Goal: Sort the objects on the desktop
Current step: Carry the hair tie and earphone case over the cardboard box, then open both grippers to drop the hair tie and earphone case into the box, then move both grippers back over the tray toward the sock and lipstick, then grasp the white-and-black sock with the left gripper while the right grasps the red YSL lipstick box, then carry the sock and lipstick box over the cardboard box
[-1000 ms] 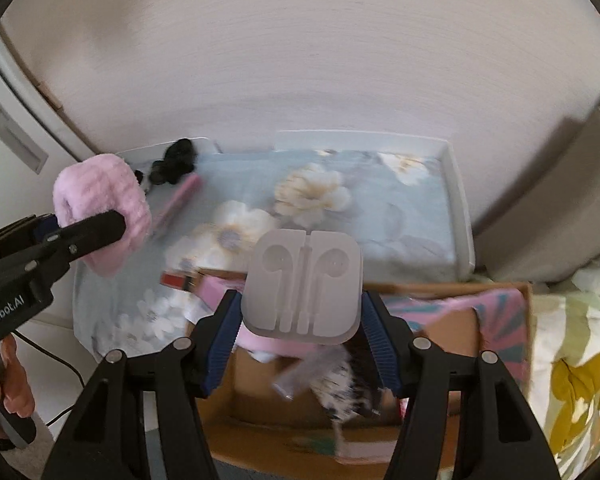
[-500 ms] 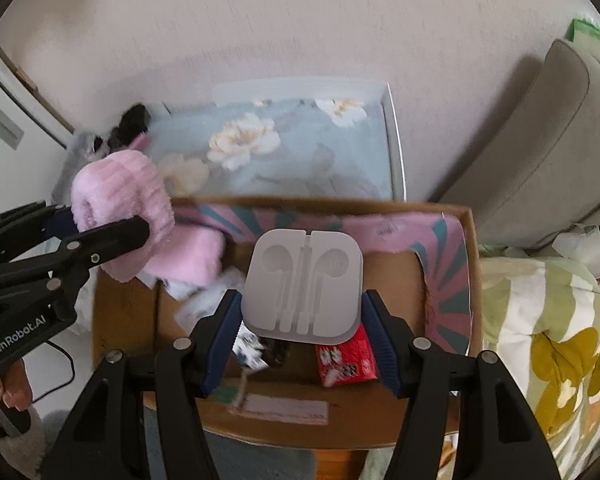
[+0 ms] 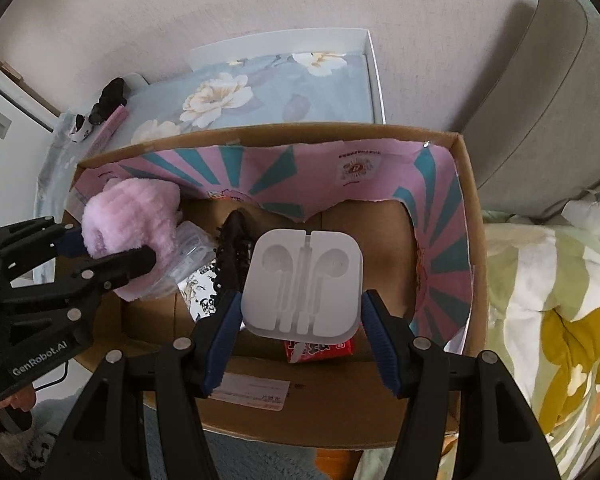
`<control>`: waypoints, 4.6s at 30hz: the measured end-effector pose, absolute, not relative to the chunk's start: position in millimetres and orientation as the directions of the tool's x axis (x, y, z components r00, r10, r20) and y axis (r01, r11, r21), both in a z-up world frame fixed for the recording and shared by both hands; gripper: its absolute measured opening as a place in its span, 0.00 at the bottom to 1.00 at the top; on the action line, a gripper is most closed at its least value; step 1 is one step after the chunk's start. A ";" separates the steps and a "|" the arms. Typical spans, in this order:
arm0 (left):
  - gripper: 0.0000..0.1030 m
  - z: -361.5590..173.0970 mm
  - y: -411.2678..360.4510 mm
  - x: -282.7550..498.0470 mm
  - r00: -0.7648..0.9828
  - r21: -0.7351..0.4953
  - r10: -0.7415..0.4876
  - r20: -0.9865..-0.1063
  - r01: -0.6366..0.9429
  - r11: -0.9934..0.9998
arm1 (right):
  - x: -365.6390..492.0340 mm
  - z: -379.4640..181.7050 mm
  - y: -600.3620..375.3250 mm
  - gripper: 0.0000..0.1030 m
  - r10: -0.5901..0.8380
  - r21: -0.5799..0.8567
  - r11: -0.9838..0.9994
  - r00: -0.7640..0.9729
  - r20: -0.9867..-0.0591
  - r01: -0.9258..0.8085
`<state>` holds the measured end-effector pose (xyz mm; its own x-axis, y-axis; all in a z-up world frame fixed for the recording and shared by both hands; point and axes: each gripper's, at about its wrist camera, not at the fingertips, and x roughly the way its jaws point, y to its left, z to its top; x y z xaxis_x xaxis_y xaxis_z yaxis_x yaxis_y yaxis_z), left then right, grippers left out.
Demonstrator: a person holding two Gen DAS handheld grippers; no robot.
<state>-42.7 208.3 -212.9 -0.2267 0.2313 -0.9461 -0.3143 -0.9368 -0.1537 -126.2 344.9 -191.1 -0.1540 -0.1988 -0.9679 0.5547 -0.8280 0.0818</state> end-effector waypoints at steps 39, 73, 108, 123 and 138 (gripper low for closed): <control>1.00 -135.2 46.2 -51.2 -0.397 -0.194 0.227 -0.889 -0.122 -0.973 | -115.3 -125.9 280.6 0.99 -0.376 0.183 -0.763 -0.196 -0.906 0.620; 0.92 -267.8 -173.4 -207.8 -0.381 -0.015 0.110 -0.918 -0.244 -0.970 | -54.8 -258.0 7.6 0.95 -0.045 -0.065 0.081 -0.062 -0.997 0.995; 0.41 -254.5 -203.1 -188.1 -0.393 -0.101 0.166 -0.904 -0.180 -0.979 | -62.1 -255.7 -14.8 0.18 -0.020 0.100 -0.007 0.099 -0.995 0.995; 0.41 -178.4 -167.8 -170.2 -0.492 -0.086 0.164 -0.855 -0.178 -0.980 | -52.8 -192.4 8.9 0.18 -0.133 0.085 -0.056 0.077 -0.988 0.995; 0.41 -70.6 -33.6 -124.1 -0.548 -0.072 0.280 -0.788 -0.369 -0.927 | -93.7 -124.0 150.0 0.18 -0.241 0.034 -0.254 -0.029 -0.970 0.967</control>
